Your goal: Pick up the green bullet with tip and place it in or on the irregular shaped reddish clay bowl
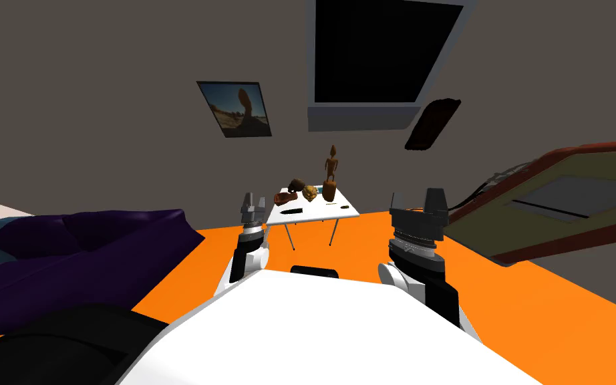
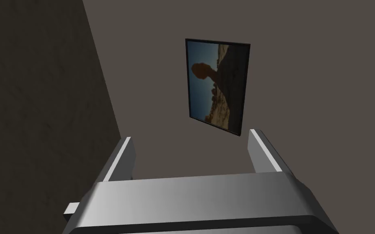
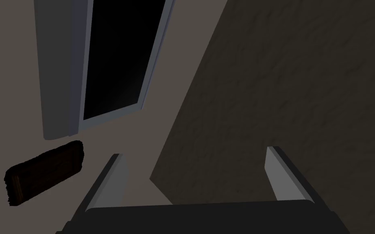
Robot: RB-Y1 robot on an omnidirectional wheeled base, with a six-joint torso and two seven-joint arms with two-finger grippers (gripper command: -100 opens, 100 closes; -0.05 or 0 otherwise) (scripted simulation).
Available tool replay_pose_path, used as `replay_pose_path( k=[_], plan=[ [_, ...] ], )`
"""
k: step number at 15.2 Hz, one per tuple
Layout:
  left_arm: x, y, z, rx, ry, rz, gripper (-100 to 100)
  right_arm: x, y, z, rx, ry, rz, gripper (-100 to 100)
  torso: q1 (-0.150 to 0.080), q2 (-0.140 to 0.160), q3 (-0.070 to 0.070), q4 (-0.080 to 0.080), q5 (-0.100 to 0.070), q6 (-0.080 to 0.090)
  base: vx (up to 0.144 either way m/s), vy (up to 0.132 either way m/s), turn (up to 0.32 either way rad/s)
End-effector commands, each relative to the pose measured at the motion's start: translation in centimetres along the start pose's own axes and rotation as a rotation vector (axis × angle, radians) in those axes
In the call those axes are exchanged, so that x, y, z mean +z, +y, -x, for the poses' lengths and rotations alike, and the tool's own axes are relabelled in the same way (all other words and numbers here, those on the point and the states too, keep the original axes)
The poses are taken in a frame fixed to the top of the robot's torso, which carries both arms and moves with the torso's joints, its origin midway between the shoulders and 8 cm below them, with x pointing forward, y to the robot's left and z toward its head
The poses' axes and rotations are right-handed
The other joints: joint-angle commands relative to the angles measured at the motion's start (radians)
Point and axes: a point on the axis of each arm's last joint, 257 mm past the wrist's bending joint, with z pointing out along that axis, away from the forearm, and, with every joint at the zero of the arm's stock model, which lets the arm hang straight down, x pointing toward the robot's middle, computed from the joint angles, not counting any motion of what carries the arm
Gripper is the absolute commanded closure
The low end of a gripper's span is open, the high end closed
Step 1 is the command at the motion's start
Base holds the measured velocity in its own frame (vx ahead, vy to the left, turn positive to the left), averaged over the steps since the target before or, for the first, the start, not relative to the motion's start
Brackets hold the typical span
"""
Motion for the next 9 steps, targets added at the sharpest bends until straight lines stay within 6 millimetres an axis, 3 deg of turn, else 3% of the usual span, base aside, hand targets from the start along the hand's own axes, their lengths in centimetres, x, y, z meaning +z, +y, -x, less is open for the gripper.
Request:
replay_pose_path(
  k=[1, 9],
  plan=[
    [0.2, 0.4, -0.4, 0.010, 0.031, 0.015, -100, 0.0, 0.0, 0.0, 0.000, 0.000, 0.000, 0, 0.000, 0.000, 0.000, 0.000, 0.000, 0.000, -0.001, -0.004, 0.027],
    [1.5, 3.4, -1.8, 0.032, 0.122, 0.124, -100, 0.0, 0.0, 0.0, 0.000, 0.000, 0.000, 0, -0.001, 0.000, 0.000, 0.000, 0.000, 0.000, -0.003, -0.022, 0.059]
  ],
)
